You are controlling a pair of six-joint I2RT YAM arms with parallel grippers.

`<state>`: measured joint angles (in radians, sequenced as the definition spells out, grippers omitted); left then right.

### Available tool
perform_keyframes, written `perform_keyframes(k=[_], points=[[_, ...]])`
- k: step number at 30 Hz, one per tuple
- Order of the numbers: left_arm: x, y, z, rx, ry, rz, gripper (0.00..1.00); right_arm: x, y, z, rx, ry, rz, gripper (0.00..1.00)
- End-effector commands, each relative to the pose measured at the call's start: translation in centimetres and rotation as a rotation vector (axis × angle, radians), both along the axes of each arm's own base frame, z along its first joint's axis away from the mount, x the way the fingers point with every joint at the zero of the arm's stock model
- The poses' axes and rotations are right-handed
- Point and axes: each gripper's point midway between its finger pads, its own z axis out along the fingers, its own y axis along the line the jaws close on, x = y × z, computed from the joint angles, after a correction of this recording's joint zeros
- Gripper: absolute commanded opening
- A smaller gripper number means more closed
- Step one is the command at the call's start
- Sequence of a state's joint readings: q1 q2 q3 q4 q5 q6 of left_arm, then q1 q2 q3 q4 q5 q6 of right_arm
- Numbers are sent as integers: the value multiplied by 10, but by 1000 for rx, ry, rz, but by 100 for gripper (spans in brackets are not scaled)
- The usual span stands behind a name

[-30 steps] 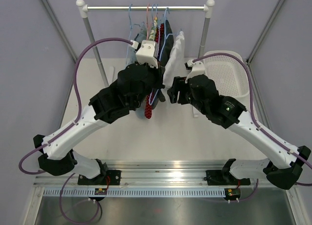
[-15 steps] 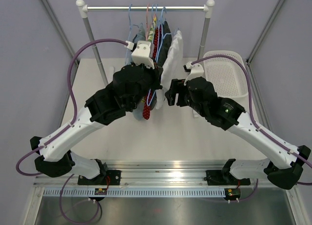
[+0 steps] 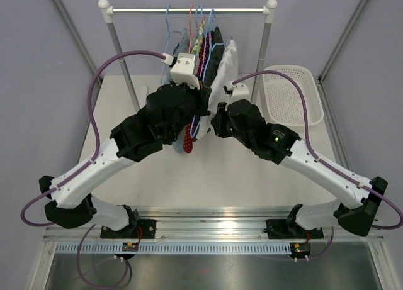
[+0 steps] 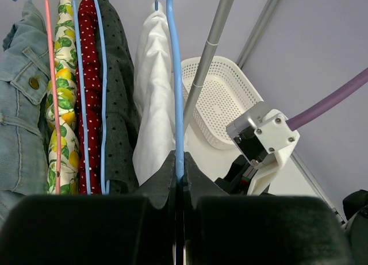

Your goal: Remove the skirt from the hanger

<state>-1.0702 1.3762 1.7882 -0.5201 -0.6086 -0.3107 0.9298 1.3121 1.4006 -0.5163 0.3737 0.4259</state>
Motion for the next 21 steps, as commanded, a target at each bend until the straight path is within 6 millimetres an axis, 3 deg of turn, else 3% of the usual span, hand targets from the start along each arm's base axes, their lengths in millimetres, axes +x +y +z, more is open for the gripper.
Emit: perform_keyframes(k=[1,4,8,10,11,12,14,17,20,21], points=[[-5,9,40,-144,-74,12,0,3,2,29,69,-59,-20,24],[-7,14,40,-147,-75,15,0,-1,-5,29,68,-66,-25,0],[-6,26,39,-117,-86,53,0,-19,-29,27,83,-59,-42,0],[-3,38,36,-80,-89,104,0,-35,-63,40,133,-72,-104,0],[-2,44,35,-69,-91,133,0,-43,-78,33,119,-58,-126,0],[-3,50,35,-58,-96,146,0,-57,-104,53,179,-96,-149,0],[-3,57,32,-45,-95,167,0,-71,-145,62,198,-117,-235,0],[-4,64,28,-39,-91,183,0,-99,-209,93,276,-179,-331,0],[-7,68,23,-46,-80,185,0,-116,-248,114,309,-221,-388,0],[-8,68,22,-55,-73,182,0,-116,-252,116,294,-224,-400,0]])
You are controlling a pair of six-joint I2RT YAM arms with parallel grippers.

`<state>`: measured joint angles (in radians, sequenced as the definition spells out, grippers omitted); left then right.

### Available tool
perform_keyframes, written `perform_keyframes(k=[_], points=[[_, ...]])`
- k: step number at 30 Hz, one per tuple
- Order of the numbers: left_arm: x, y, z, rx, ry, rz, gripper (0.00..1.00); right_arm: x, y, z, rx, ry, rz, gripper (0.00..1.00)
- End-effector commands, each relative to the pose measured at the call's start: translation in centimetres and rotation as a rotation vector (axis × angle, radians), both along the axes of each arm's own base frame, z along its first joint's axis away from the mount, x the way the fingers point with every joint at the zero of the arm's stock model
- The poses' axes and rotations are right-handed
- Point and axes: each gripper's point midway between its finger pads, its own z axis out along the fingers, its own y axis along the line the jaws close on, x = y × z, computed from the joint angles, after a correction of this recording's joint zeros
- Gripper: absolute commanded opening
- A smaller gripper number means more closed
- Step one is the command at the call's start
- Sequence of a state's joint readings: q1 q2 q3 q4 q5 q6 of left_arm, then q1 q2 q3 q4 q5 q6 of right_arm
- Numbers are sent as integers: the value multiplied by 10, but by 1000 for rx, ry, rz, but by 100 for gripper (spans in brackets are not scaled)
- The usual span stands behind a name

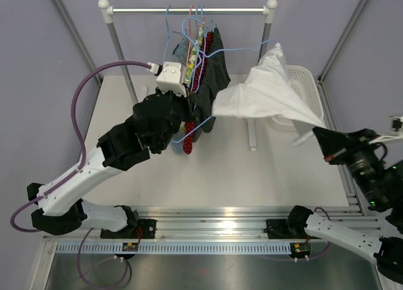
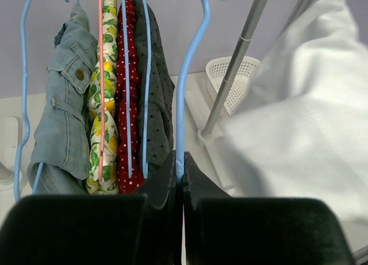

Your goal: Remove the skirt from the hanger

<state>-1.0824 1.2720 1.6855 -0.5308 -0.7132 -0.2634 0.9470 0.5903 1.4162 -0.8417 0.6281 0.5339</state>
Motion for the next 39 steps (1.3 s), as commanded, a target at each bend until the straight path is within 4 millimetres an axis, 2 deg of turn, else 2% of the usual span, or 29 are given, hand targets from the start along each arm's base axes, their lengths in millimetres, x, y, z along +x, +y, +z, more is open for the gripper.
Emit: perform_keyframes(k=[1,2,7,8,10,11,12,14,15,18,19,21,22,24,26,28,29,32,34,37,39], points=[[-2,29,28,-115,-52,88,0,3,-39,-10,-88,58,-172,0],[-3,30,28,-121,-49,82,0,1,-44,-3,-88,51,-179,0],[-12,26,19,-91,-32,62,0,14,-38,24,-108,8,-215,0],[-16,24,15,-69,-25,65,0,15,-41,37,-106,-25,-233,0],[-19,22,11,-31,-27,70,0,20,-46,53,-129,-56,-274,0],[-19,25,7,-8,-26,109,0,16,-52,73,-75,-98,-280,0],[-21,20,-1,28,-17,113,0,13,-56,84,-47,-124,-280,0],[-19,19,-10,62,-5,158,0,0,-54,111,25,-201,-197,0],[-16,7,-20,92,5,164,0,-10,-50,120,56,-239,-125,0],[-11,-5,-28,150,4,241,0,-26,-50,132,100,-296,-44,0],[-4,-22,-45,207,16,260,0,-28,-53,132,101,-302,-47,0],[1,-34,-51,226,29,290,0,-36,-62,134,88,-319,-64,0],[6,-51,-69,275,42,292,0,-39,-66,135,76,-329,-74,0],[9,-62,-75,276,52,295,0,-52,-77,146,76,-373,-90,0],[12,-78,-91,302,64,284,0,-67,-90,160,87,-421,-106,0],[15,-85,-101,309,75,278,0,-78,-98,174,91,-459,-122,0],[15,-89,-106,316,81,273,0,-79,-100,175,82,-457,-126,0],[9,-91,-108,299,98,256,0,-66,-96,176,35,-423,-152,0],[0,-86,-102,274,100,245,0,-45,-82,167,-33,-377,-169,0],[-26,-81,-91,267,85,198,0,-13,-62,152,-128,-320,-200,0],[-50,-79,-86,278,79,154,0,5,-55,151,-166,-311,-238,0]])
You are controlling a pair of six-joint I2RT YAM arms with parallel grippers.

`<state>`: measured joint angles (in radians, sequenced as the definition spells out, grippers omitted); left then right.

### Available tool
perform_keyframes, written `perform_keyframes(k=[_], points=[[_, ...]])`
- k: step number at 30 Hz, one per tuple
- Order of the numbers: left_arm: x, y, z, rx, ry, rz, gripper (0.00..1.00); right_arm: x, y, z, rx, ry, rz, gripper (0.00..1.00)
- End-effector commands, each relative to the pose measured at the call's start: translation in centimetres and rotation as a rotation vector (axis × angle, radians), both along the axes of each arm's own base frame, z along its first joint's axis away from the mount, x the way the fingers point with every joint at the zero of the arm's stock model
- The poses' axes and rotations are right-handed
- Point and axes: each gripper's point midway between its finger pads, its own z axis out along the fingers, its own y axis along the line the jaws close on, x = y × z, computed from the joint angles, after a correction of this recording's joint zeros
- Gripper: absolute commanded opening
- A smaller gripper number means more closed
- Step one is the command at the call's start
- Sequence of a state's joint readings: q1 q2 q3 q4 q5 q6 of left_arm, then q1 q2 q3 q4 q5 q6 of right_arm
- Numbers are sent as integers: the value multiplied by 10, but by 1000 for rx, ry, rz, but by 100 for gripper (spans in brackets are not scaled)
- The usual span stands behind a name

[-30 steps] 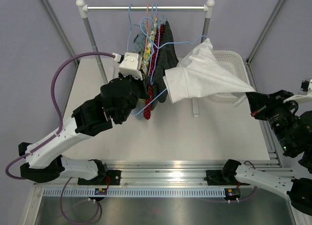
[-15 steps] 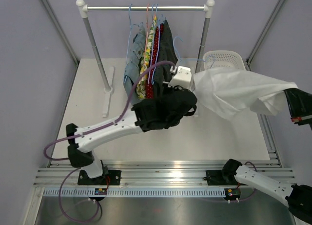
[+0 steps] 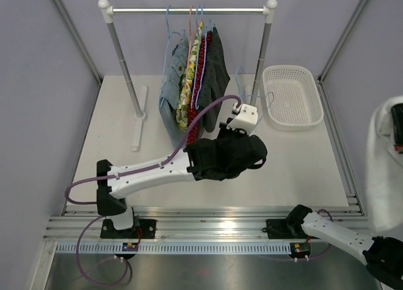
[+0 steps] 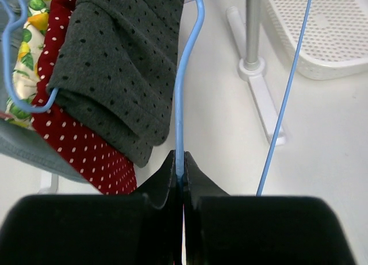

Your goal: Remove the skirt from the hanger

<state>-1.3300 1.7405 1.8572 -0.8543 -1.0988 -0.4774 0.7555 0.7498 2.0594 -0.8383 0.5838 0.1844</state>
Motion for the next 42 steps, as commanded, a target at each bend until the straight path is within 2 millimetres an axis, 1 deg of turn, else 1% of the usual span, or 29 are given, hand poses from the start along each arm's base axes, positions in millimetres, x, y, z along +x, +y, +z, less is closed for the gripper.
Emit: perform_keyframes(k=[1,2,5,7,8,11,12,13,14,15,16,17,18,19,20,22,23,24,26,27,28,30,31,36,37,39,40,41,42], points=[[-40,19,50,-140,-50,-26,0,72,51,-20,-213,118,-90,0],[-55,21,47,-124,-40,-50,0,85,56,-18,-228,126,-126,0],[-79,33,40,-113,-12,-76,0,104,56,-8,-325,117,-232,0],[-87,42,37,-125,4,-83,0,129,62,-10,-432,145,-328,0],[-94,44,28,-113,28,-97,0,143,72,-4,-439,134,-356,0],[-105,51,27,-150,76,-139,0,163,72,13,-490,108,-461,0],[-107,53,26,-154,86,-149,0,183,84,11,-525,120,-469,0],[-109,55,28,-163,93,-157,0,185,68,26,-472,103,-514,0],[-112,59,33,-181,104,-179,0,210,74,15,-508,142,-513,0],[-114,60,37,-188,106,-190,0,222,79,18,-467,125,-468,0],[-114,62,41,-196,107,-196,0,223,53,34,-421,104,-523,0],[-115,66,45,-191,108,-208,0,254,65,19,-467,146,-479,0],[-114,67,47,-183,104,-213,0,265,62,17,-466,156,-484,0],[-114,69,51,-184,100,-214,0,268,45,27,-452,144,-529,0],[-112,74,52,-168,90,-206,0,297,48,13,-484,174,-516,0],[-111,75,56,-158,86,-207,0,316,35,0,-445,209,-501,0],[-111,75,56,-150,85,-211,0,339,8,-20,-422,271,-521,0],[-112,75,56,-145,85,-214,0,351,13,-29,-354,279,-431,0],[-111,76,56,-135,79,-213,0,376,6,-63,-346,356,-380,0],[-110,76,55,-131,76,-210,0,385,11,-75,-357,374,-346,0],[-109,76,55,-128,74,-208,0,400,13,-98,-376,416,-325,0],[-106,74,52,-116,77,-205,0,410,15,-120,-390,451,-308,0],[-105,73,53,-118,77,-202,0,420,15,-145,-397,492,-302,0],[-97,66,61,-91,63,-184,0,423,27,-196,-376,546,-228,0],[-91,66,63,-88,60,-169,0,424,26,-221,-373,585,-221,0],[-85,61,63,-46,53,-165,0,417,27,-229,-364,593,-217,0],[-81,61,74,-68,44,-158,0,415,25,-249,-364,624,-223,0],[-77,61,79,-48,30,-160,0,408,19,-246,-353,616,-260,0],[-74,55,80,-30,22,-154,0,405,17,-254,-336,635,-278,0]])
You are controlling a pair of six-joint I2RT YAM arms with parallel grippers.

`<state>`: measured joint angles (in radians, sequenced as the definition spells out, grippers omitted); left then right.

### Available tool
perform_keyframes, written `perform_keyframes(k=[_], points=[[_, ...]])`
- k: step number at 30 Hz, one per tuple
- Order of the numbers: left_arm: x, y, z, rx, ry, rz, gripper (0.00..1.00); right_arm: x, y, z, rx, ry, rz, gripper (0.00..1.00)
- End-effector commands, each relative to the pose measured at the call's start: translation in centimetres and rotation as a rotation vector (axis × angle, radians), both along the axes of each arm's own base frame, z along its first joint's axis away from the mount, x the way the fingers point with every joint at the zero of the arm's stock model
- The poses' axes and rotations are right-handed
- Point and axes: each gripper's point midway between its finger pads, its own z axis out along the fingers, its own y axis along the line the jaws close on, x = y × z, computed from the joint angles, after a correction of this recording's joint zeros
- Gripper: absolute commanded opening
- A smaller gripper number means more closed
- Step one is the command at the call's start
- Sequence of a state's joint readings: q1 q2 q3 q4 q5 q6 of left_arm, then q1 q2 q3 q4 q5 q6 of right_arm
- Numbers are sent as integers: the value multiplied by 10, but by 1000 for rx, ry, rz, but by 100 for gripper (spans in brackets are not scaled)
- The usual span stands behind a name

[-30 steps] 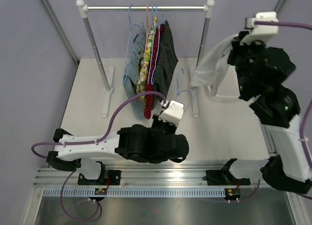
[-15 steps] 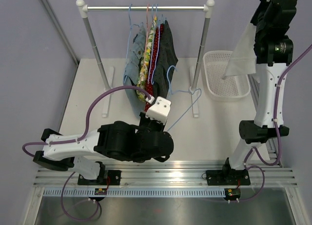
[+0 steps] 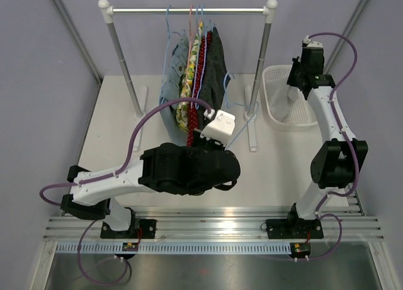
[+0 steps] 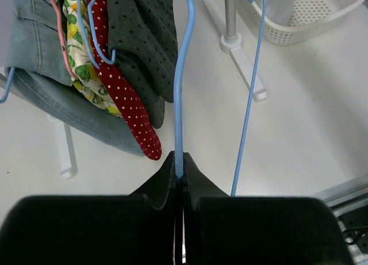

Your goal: Remove the skirt from the hanger

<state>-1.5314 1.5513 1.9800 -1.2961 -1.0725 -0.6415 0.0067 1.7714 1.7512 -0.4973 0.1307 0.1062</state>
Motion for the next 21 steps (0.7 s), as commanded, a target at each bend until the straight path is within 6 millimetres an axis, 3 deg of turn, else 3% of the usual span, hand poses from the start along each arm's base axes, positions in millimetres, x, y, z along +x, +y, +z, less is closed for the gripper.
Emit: perform_keyframes(k=[1,2,3,4,7,9,10,11,12,16,21], points=[[19,-3,38,-41,-58,29,0,-18,-4,77,43,-236,-68,10],[24,-4,45,-15,-76,21,0,-21,-10,68,44,-204,-114,40],[29,-4,51,-15,-86,26,0,-24,-11,61,74,-175,-142,94],[39,-10,54,-17,-99,45,0,-28,-10,55,95,-146,-162,99],[65,-7,78,-18,-150,75,0,-50,6,13,217,-8,-167,99],[79,-4,83,10,-171,79,0,-65,25,18,309,-36,-101,99],[92,0,87,3,-187,115,0,-71,30,0,328,-26,-83,99],[97,3,91,29,-204,128,0,-83,35,10,351,-56,-52,99],[103,6,92,36,-211,142,0,-90,36,0,355,-40,-50,100],[136,16,97,93,-265,236,0,-110,42,10,363,-44,-13,99],[170,-3,103,101,-327,245,0,-125,44,34,381,-118,-3,100]])
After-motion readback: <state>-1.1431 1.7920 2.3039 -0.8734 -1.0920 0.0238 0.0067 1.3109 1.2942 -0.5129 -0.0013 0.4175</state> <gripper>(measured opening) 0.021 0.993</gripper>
